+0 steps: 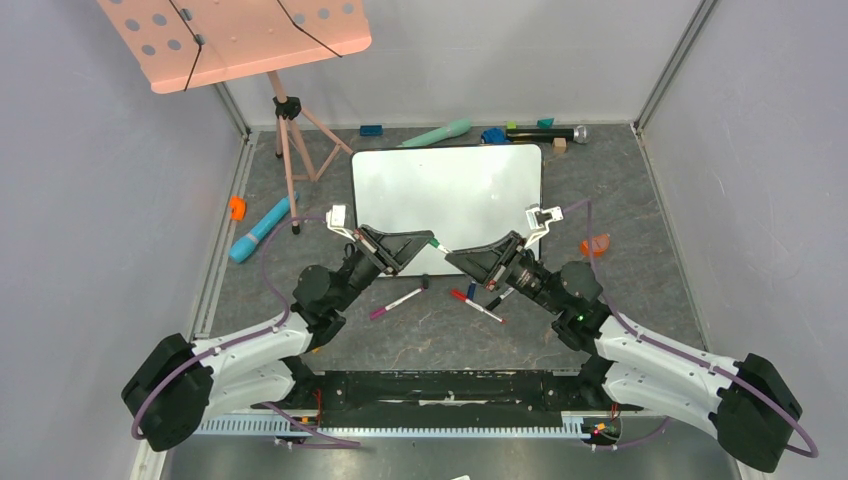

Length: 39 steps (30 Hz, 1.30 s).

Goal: Write a sentence on the whiteboard
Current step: Place the pen cap at the center of the board.

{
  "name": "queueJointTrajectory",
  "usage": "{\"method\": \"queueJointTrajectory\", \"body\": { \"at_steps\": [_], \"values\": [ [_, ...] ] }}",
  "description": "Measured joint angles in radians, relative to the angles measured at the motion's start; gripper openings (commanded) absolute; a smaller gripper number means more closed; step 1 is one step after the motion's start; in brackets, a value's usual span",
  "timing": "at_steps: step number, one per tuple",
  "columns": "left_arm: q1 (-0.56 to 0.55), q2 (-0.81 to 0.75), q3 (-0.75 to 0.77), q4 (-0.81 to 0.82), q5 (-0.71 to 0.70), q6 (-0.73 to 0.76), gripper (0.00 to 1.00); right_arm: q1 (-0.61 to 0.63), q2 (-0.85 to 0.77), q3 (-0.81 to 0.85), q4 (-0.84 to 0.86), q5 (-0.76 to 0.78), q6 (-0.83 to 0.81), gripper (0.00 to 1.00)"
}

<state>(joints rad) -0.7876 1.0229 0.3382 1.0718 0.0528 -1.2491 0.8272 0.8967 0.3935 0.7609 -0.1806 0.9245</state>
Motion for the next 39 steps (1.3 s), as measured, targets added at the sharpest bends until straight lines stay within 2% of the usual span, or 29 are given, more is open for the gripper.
{"method": "queueJointTrajectory", "body": {
  "at_steps": [7,10,15,18,23,25,31,34,39],
  "values": [
    [0.002,-0.014,-0.034,0.017,-0.010,-0.004,0.02,0.001,-0.012,-0.007,-0.022,0.003,0.000,0.00],
    [0.024,-0.038,-0.057,-0.013,0.037,-0.017,0.02,0.002,-0.034,-0.029,-0.044,-0.003,-0.002,0.00],
    [0.239,-0.167,-0.137,-0.097,0.023,-0.036,0.02,-0.037,-0.191,-0.104,-0.148,-0.002,-0.024,0.00],
    [0.294,-0.266,-0.168,-0.190,0.027,-0.035,0.02,-0.078,-0.287,-0.129,-0.232,-0.002,-0.049,0.00],
    [0.306,-0.398,-0.139,-0.503,0.032,0.031,0.02,-0.118,-0.373,-0.134,-0.422,0.032,-0.117,0.00],
    [0.306,-0.451,-0.114,-0.687,0.018,0.066,0.02,-0.118,-0.381,-0.133,-0.494,0.053,-0.150,0.00],
    [0.306,-0.577,-0.060,-1.162,-0.147,0.116,0.02,-0.118,-0.362,-0.090,-0.623,0.091,-0.229,0.00],
    [0.306,-0.548,-0.014,-1.364,-0.251,0.115,0.02,-0.119,-0.352,-0.072,-0.636,0.098,-0.249,0.00],
    [0.307,-0.406,0.070,-1.627,-0.422,0.060,0.02,-0.118,-0.349,-0.064,-0.652,0.108,-0.269,0.00]
  ]
}}
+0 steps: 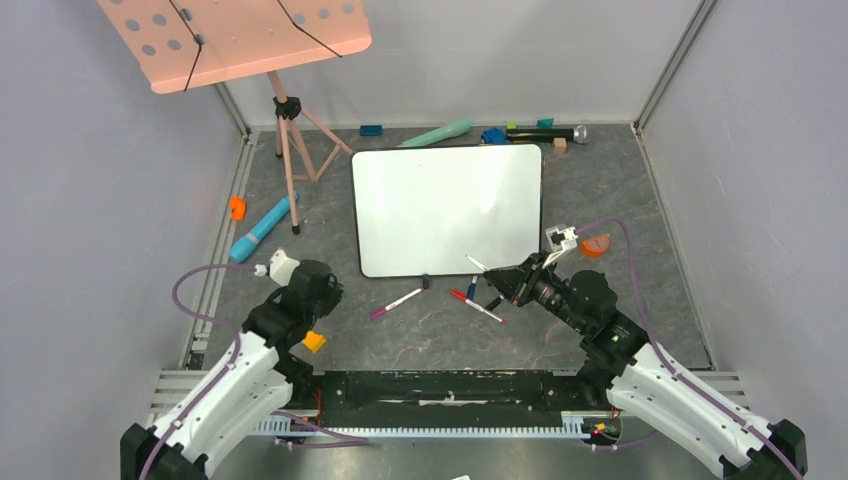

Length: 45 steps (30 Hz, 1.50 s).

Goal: Write a sentence on the whiteboard
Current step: Place the pen cap at the center of the board.

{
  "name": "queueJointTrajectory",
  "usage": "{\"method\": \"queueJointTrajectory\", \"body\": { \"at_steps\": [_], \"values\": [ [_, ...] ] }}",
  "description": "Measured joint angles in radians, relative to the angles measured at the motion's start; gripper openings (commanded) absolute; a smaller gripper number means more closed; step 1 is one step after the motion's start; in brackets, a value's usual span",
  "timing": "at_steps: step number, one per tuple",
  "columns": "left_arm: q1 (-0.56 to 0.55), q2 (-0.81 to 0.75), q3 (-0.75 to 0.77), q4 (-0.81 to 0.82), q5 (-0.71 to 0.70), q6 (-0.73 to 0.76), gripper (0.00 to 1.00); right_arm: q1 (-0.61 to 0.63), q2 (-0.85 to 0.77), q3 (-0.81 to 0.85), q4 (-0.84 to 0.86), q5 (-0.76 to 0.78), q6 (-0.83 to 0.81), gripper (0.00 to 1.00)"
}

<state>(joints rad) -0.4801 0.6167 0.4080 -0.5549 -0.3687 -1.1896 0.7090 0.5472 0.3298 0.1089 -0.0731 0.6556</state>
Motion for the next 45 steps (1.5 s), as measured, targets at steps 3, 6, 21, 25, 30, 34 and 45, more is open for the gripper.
{"method": "queueJointTrajectory", "body": {
  "at_steps": [3,6,21,25,30,34,45],
  "values": [
    [0.017,0.079,0.018,-0.055,-0.049,-0.003,0.02,0.000,-0.003,0.000,-0.014,0.003,-0.003,0.00],
    [0.048,0.166,0.028,-0.079,-0.068,-0.002,0.02,0.000,-0.010,0.000,-0.027,0.006,-0.005,0.00],
    [0.093,0.337,0.029,0.006,-0.044,0.106,0.19,0.000,-0.019,0.016,-0.062,0.026,-0.019,0.00],
    [0.095,0.337,0.029,0.012,-0.040,0.127,0.24,0.000,-0.020,0.016,-0.063,0.026,-0.019,0.00],
    [0.098,0.337,0.037,0.011,-0.039,0.143,0.35,0.000,-0.021,0.016,-0.062,0.026,-0.019,0.00],
    [0.098,0.337,0.079,0.003,-0.039,0.180,0.43,0.000,-0.023,0.016,-0.062,0.026,-0.019,0.00],
    [0.099,0.316,0.136,0.027,0.009,0.342,0.70,0.000,-0.023,0.016,-0.064,0.025,-0.021,0.00]
  ]
}}
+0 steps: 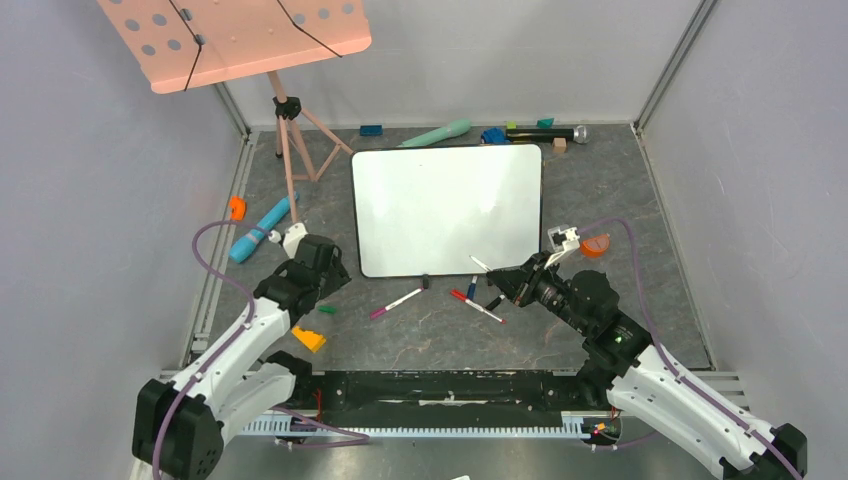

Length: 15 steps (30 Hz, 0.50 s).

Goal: Write a sentence on the whiteboard
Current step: Place the pen cap at the center of the board, then write a sentence on the whiteboard.

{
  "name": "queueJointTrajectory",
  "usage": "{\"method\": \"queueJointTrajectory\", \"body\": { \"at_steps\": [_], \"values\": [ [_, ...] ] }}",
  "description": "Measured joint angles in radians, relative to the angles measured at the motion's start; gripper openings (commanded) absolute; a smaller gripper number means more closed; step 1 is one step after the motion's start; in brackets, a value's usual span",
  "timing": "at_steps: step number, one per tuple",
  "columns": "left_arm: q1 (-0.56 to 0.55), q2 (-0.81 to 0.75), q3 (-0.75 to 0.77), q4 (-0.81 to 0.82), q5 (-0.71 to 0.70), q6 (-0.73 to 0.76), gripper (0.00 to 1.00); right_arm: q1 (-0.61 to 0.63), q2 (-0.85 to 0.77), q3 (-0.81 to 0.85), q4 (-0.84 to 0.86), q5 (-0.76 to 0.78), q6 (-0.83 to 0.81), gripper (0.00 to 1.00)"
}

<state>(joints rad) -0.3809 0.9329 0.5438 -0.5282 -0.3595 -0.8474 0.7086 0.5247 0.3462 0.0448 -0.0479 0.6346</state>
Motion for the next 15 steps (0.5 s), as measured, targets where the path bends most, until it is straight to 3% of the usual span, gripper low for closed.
{"method": "queueJointTrajectory", "body": {
  "at_steps": [3,5,15],
  "values": [
    [0.000,-0.046,0.000,0.043,0.028,0.064,0.90,0.000,0.000,0.007,-0.009,-0.002,-0.004,0.00],
    [0.002,-0.078,-0.003,0.078,0.048,0.101,0.98,0.000,0.000,0.018,-0.014,-0.003,-0.010,0.00],
    [0.006,-0.177,-0.152,0.329,0.234,0.231,1.00,0.000,0.005,0.046,-0.021,-0.011,-0.034,0.00]
  ]
}}
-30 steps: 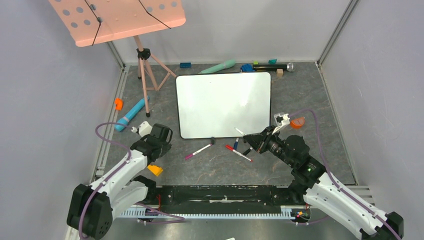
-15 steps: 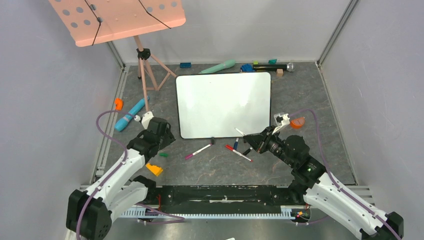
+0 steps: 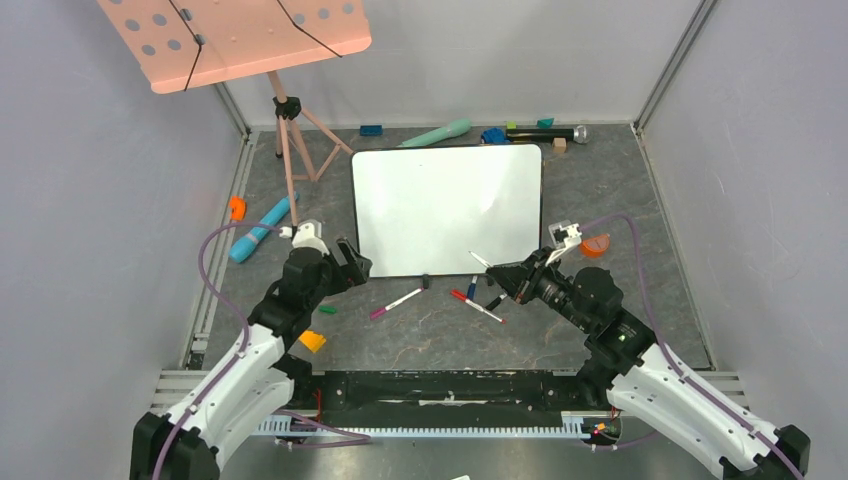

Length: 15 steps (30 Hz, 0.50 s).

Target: Write a sentence on the whiteboard

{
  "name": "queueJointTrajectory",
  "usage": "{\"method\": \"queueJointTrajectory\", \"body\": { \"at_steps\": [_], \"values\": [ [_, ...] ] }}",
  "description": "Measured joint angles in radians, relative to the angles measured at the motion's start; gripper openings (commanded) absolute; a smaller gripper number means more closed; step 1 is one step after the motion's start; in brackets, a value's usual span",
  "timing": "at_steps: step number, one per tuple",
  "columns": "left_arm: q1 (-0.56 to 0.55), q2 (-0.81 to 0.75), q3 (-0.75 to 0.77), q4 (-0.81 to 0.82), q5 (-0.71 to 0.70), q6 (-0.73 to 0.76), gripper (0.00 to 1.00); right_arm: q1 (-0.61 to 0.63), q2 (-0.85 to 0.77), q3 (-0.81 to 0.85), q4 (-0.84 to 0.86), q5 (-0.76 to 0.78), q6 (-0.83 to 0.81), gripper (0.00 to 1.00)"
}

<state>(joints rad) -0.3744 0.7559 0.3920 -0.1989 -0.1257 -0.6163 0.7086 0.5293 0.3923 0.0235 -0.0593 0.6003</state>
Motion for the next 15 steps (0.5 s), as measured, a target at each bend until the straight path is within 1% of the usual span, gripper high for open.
{"method": "queueJointTrajectory", "body": {
  "at_steps": [3,9,15],
  "values": [
    [0.000,-0.050,-0.018,0.038,0.026,0.021,1.00,0.000,0.005,0.006,-0.003,-0.010,-0.004,0.00],
    [0.000,-0.132,-0.055,0.115,0.031,0.036,1.00,0.000,0.019,0.017,-0.002,-0.021,-0.010,0.00],
    [0.002,-0.111,-0.090,0.182,0.129,0.115,1.00,0.000,0.021,0.017,-0.003,-0.027,-0.010,0.00]
  ]
}}
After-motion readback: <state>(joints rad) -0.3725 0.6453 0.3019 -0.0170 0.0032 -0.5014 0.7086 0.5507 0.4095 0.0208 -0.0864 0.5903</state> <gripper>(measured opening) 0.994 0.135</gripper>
